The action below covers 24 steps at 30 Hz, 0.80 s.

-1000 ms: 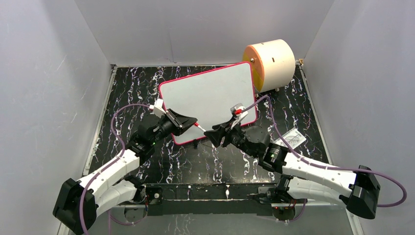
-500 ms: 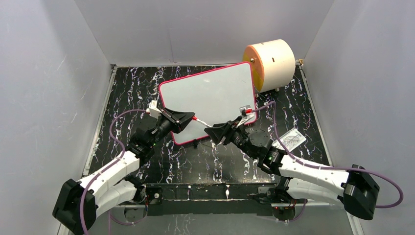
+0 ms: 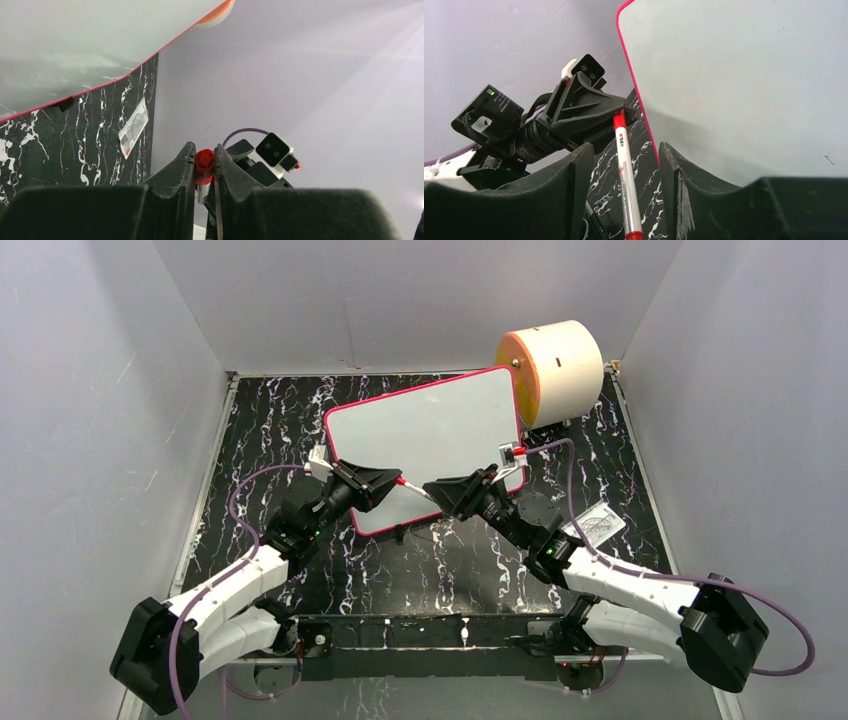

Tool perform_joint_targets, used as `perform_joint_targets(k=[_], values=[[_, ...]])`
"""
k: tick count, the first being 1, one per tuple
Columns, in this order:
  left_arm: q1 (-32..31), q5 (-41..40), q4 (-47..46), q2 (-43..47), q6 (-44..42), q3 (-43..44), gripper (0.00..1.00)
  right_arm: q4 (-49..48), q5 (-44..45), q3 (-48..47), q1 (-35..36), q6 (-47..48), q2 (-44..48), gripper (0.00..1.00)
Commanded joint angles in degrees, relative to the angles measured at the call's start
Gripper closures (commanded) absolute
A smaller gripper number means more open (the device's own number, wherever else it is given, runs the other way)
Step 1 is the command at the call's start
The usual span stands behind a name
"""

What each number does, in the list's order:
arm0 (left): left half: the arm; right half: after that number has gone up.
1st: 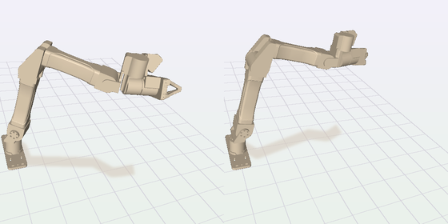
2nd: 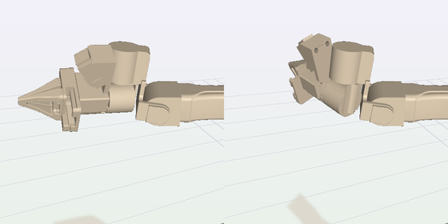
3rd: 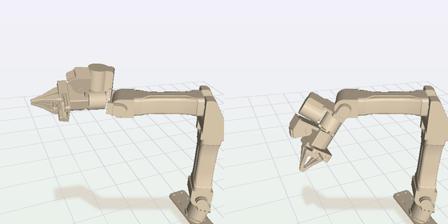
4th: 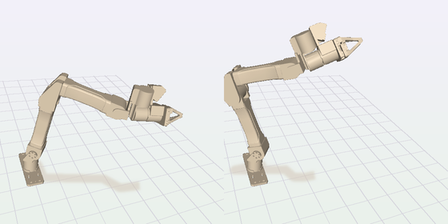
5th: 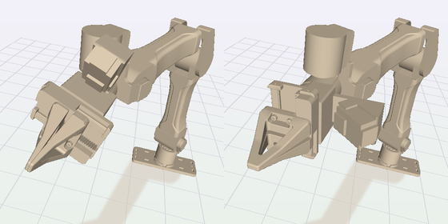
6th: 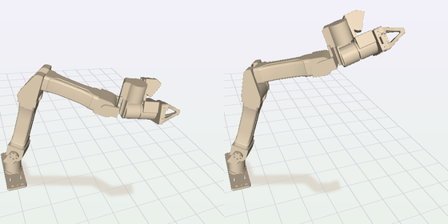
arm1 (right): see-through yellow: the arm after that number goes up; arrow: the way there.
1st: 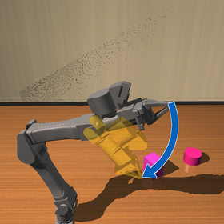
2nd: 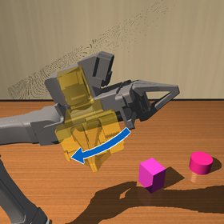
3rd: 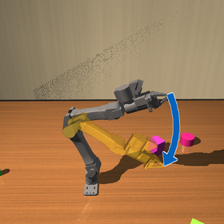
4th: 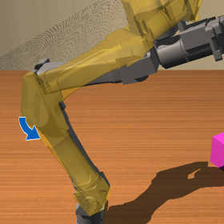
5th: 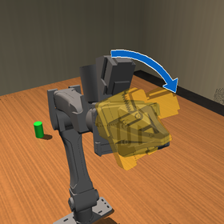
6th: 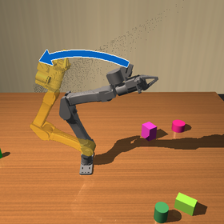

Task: Write a sentence on the whiteboard
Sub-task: Open the whiteboard marker at the center of the board.

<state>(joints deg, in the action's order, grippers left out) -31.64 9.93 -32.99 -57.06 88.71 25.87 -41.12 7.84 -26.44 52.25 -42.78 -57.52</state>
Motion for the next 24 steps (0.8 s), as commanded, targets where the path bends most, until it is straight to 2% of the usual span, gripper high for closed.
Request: perform_joint_targets(k=[1, 12, 24], values=[[-0.15, 1.37, -2.22, -0.24, 0.52, 1.81, 1.0, -6.26, -6.75, -1.12, -1.43, -2.65, -1.7, 0.42], [-0.15, 0.88, -2.86, -0.9, 0.41, 2.24, 1.0, -5.59, -9.77, -1.95, -1.67, -4.58, -4.04, 0.44], [-0.18, 0.67, -2.87, -1.21, 0.25, 2.08, 1.0, -7.67, -9.21, -1.53, -1.64, -5.24, -4.44, 0.55]])
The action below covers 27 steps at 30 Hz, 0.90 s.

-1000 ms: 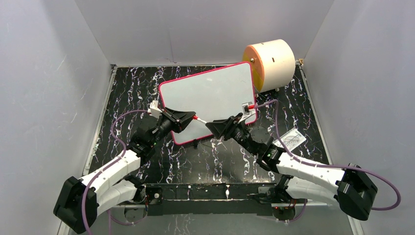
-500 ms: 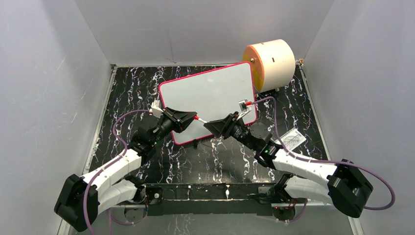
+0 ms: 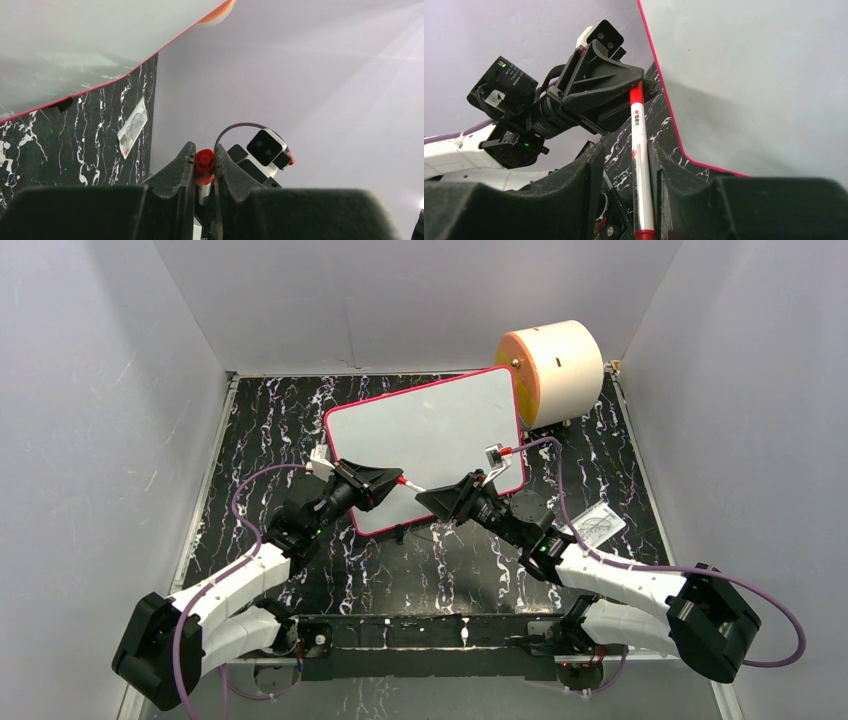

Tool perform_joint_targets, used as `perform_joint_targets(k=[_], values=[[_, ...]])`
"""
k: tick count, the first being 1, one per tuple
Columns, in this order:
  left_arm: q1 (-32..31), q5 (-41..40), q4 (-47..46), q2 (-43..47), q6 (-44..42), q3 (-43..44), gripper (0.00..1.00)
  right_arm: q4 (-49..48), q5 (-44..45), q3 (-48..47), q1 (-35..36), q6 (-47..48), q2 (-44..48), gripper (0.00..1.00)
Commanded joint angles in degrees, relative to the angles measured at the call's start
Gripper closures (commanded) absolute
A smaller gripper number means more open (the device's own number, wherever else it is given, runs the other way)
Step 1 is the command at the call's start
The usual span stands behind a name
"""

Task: Write a sentence on the whiteboard
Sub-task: Open the whiteboard marker at the center of the board.

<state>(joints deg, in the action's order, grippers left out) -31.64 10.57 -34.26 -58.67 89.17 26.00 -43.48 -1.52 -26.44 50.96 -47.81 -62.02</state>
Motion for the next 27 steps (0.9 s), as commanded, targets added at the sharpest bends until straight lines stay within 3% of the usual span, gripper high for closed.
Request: perform_joint_targets(k=[1, 19, 24, 27], values=[[-0.17, 0.15, -1.62, 0.34, -0.22, 1.95, 1.0, -5.4, 0.34, -1.48, -0.35, -0.32, 0.06, 0.56], [-0.18, -0.44, -1.72, 0.73, 1.18, 1.07, 1.0, -7.14, 0.75, -0.79, -0.37, -2.74, -1.62, 0.82], [-0.18, -1.94, -1.7, 2.05, 1.34, 0.19, 1.0, -7.57, -0.45, -0.08, -0.34, -2.81, -2.1, 1.0], [-0.18, -3.46, -1.69, 3.01, 1.62, -0.55, 1.0, -7.48, -1.59, 0.38, -0.41, -1.73, -1.42, 1.0]])
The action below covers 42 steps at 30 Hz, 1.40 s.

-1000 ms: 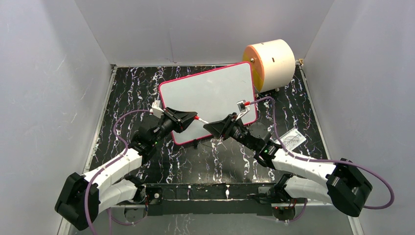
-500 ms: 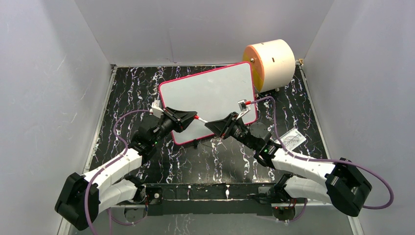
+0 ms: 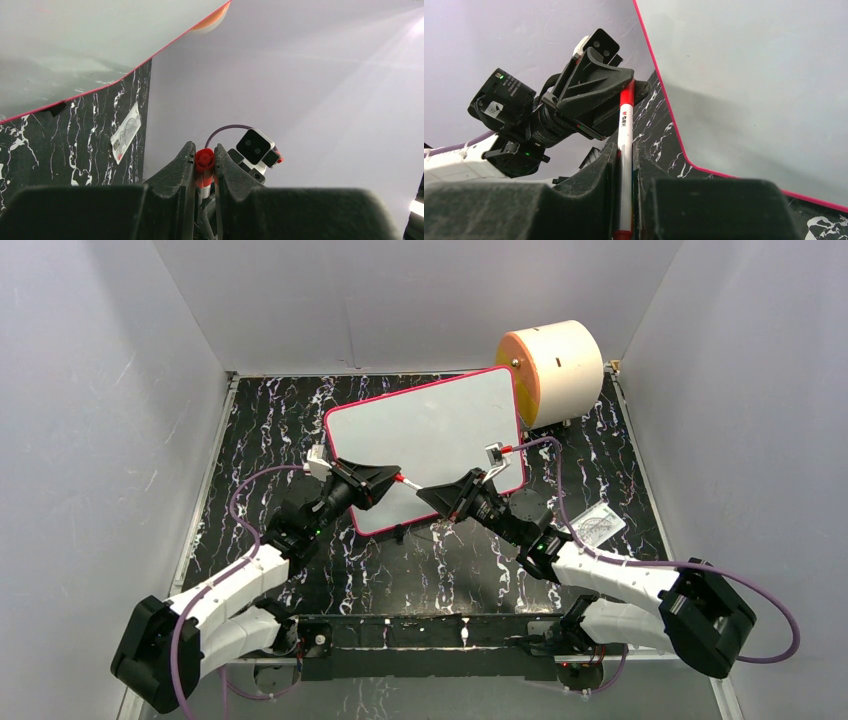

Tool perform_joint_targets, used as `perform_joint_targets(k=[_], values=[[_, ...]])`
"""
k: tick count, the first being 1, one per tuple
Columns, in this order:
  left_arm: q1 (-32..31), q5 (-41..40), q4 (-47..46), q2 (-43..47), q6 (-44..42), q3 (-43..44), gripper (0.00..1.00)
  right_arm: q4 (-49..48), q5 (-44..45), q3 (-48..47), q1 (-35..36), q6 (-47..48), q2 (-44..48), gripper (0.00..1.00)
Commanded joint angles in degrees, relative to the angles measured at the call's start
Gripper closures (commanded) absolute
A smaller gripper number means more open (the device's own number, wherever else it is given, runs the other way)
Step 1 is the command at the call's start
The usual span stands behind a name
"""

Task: Write a sentence on the whiteboard
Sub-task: Open the whiteboard marker at the center of the board, then place the pen cap at the center of the board.

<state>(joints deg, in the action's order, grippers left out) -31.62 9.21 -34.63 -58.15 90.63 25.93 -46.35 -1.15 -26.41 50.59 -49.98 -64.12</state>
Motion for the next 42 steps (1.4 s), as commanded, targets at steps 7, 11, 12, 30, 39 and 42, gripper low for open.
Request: perform_joint_targets(k=[7, 11, 12, 30, 39, 42], values=[[-0.2, -5.8, -1.63, 3.34, 0.22, -1.03, 1.0, -1.47, -4.41, 0.89, -0.04, 2.7, 2.54, 1.0], [-0.2, -7.74, -2.1, 4.02, 0.0, -1.56, 1.0, -0.37, -4.74, 2.33, 0.03, 3.15, 4.06, 1.0], [-0.2, -8.19, -2.15, 4.24, -0.09, -1.7, 1.0, 0.01, -4.96, 2.59, -0.1, 3.4, 4.4, 1.0], [-0.09, -12.24, 0.0, 7.53, -4.03, -5.15, 1.0, 10.89, -6.93, 7.99, -0.06, 7.93, 14.45, 1.0], [-0.11, -5.72, 16.96, 10.14, -22.49, 1.15, 1.0, 20.38, 0.16, 6.9, -0.09, 13.33, 21.76, 1.0], [-0.11, -1.98, 22.33, 8.53, -30.47, 3.65, 1.0, 23.15, 3.43, 6.19, -0.12, 15.81, 23.74, 1.0]])
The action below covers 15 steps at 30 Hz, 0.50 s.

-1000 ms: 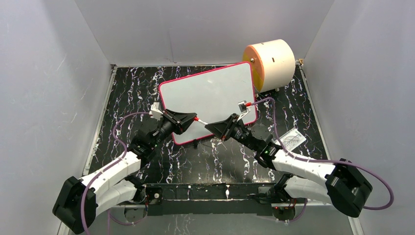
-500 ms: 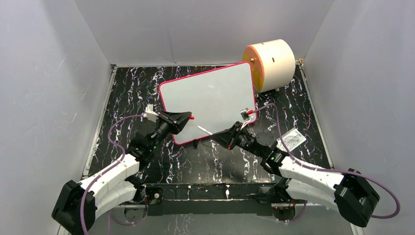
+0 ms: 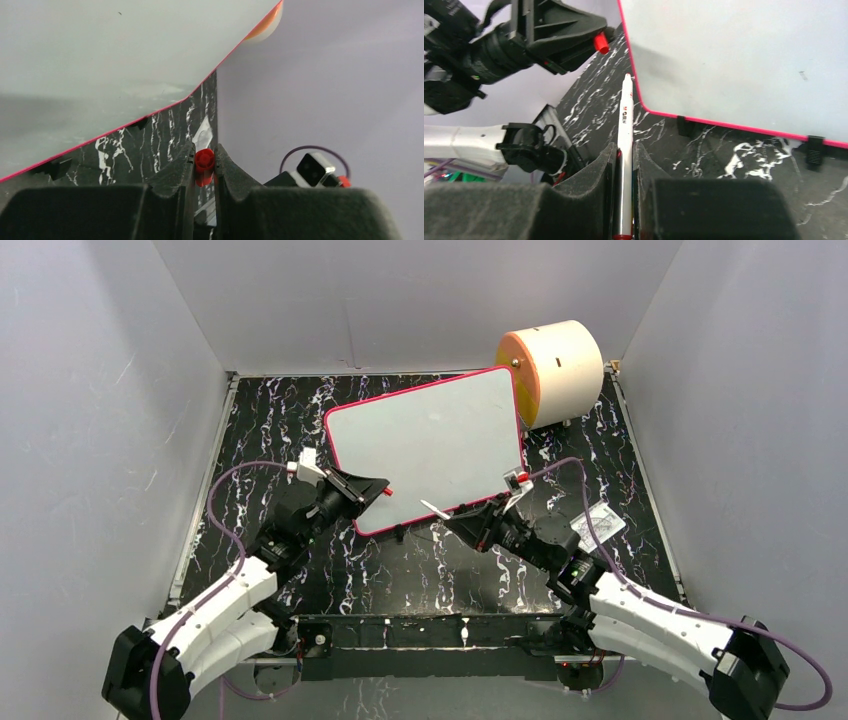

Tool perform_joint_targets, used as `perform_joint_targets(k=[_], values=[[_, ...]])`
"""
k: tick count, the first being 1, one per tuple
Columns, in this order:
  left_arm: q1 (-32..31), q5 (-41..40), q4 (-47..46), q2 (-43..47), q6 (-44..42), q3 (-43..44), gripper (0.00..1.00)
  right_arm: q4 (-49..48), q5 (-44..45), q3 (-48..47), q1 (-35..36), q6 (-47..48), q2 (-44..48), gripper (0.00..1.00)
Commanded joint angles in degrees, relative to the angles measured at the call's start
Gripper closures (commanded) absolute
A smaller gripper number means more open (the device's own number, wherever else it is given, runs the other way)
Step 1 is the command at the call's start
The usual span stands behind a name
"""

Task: Write a sentence on the whiteboard
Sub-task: Place the pen cap at the center of the board.

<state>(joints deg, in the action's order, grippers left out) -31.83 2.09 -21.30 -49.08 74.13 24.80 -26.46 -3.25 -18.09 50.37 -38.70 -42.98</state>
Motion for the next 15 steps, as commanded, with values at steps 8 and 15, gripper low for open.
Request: perform_joint_targets(k=[8, 15], values=[[-3.06, 17.04, 13.06, -12.32, -25.79, 8.14, 1.0, 8.53, 12.26, -3.92, 0.14, 11.64, 7.15, 1.0], [-13.04, 8.44, 19.8, -22.59, -33.39, 14.71, 1.0, 12.67, 16.69, -5.38, 0.16, 14.22, 9.68, 1.0]])
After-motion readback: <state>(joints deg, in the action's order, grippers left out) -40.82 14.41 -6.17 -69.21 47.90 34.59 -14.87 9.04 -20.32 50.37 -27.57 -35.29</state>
